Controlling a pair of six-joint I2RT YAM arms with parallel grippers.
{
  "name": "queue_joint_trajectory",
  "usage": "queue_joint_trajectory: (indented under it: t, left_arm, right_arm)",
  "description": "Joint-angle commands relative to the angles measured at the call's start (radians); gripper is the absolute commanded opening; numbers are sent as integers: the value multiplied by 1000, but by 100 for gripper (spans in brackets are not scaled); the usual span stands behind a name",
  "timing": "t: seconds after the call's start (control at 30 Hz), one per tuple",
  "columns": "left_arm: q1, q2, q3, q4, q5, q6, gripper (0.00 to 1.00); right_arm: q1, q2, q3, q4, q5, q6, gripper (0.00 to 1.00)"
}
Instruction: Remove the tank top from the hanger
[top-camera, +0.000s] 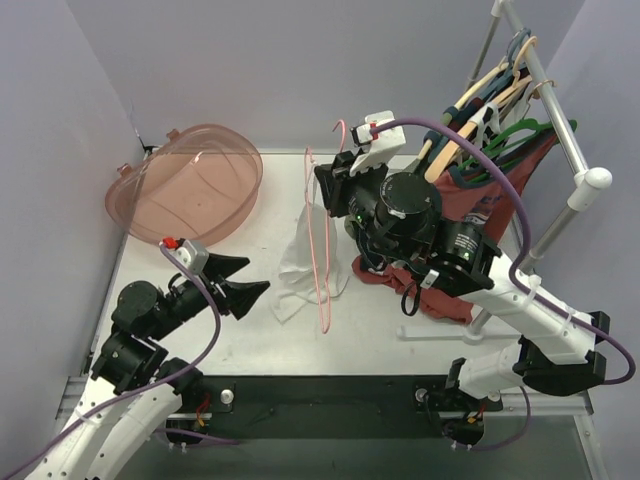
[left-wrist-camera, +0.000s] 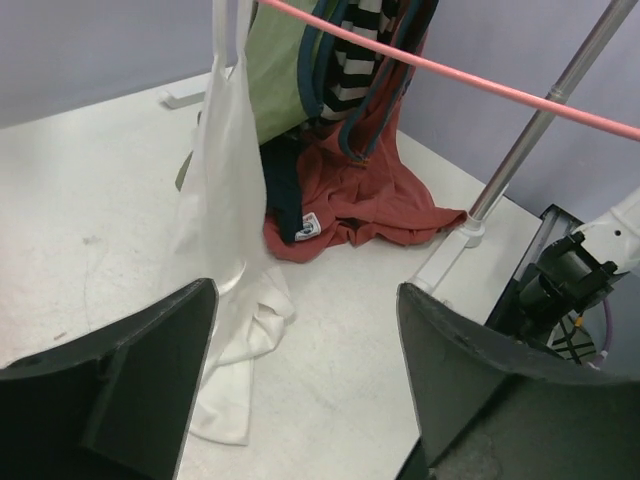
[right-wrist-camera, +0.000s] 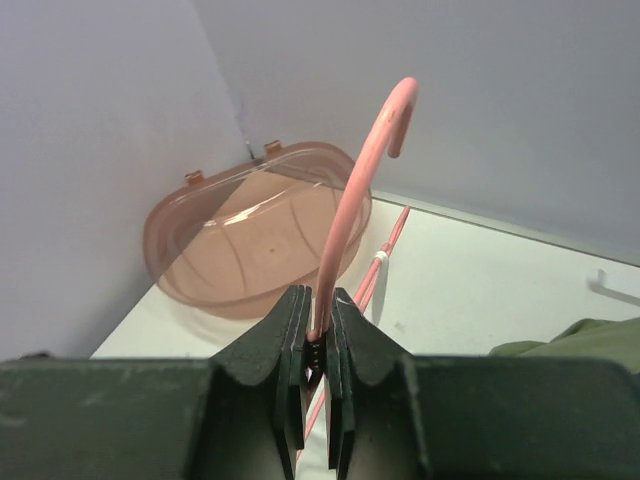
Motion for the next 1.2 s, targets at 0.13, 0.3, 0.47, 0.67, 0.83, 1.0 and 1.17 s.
queue_joint_trajectory:
  t: [0.13, 0.3, 0.47, 0.67, 0.83, 1.0, 1.17]
  left_arm:
    - [-4, 197, 65, 244, 25, -1, 97]
    - [-4, 313, -17, 481, 129, -45, 97]
    - [-6, 435, -31, 653, 242, -94, 97]
    - [-15, 520, -46, 780, 221, -105, 97]
    - [-24, 640, -6, 800, 201, -67, 95]
    - [-35, 722, -14, 866, 151, -54, 42]
    - [-36, 713, -18, 874, 89, -59, 0]
  right_arm:
    - [75, -97, -48, 2, -57, -14, 0]
    - [97, -145, -82, 0, -52, -10, 0]
    - [99, -162, -70, 13, -84, 15, 0]
    - [112, -167, -47, 30, -141, 41, 0]
    - [132, -197, -59, 56, -158, 56, 0]
    - [145, -237, -100, 72, -160, 64, 0]
    - [149, -301, -160, 25, -167, 104, 0]
